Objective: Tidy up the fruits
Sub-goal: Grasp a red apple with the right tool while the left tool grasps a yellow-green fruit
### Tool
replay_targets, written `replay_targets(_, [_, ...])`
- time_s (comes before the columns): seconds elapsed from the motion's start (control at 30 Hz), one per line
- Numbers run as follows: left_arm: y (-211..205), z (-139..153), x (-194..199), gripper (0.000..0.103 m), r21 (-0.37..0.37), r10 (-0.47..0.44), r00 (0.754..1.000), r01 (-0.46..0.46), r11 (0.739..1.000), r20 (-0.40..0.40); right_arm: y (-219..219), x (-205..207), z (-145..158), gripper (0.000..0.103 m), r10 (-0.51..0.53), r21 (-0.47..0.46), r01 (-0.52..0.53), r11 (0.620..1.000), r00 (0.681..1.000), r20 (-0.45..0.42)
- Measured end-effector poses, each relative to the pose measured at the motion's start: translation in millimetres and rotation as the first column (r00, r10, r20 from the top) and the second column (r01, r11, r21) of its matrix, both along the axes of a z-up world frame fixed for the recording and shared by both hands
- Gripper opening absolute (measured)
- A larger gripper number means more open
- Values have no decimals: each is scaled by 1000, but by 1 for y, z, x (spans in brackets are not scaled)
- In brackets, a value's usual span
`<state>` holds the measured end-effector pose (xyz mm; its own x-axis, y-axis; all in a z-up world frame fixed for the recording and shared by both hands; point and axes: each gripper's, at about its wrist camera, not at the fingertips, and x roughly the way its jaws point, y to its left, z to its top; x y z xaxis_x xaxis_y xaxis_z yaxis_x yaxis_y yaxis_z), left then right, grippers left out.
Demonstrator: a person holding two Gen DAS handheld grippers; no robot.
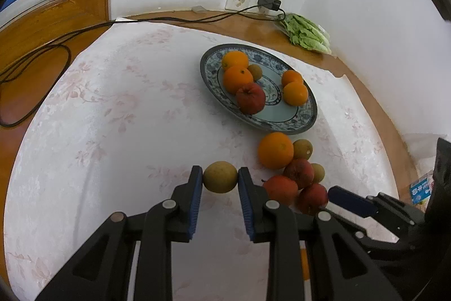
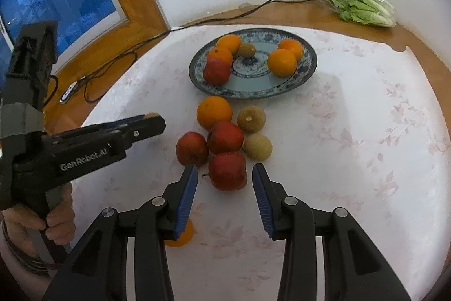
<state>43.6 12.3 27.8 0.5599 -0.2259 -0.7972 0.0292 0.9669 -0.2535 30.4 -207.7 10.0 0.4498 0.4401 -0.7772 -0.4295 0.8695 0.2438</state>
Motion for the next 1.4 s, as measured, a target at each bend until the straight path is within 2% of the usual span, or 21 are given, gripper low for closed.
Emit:
replay_targets(0.53, [5,0,1,27,-14,4,1000,-4,1000,1,7,4,-12,42,-6,-34,5,999,1000,-29])
replay_targets(0.73, [5,0,0,27,-11,-2,1000,2,1000,-1,7,4,-13,42,-3,-29,2,1000,1000,-23])
replay_targets(0.87, [5,1,0,27,-9,-5,1000,5,1000,3,7,4,-13,37,-3,-22,2,1000,1000,-20])
replay_targets(1.4, [0,8,-4,27,2,-10,1000,10,1000,17,0,-1,-5,36,-6,11,6,1000,1000,-11])
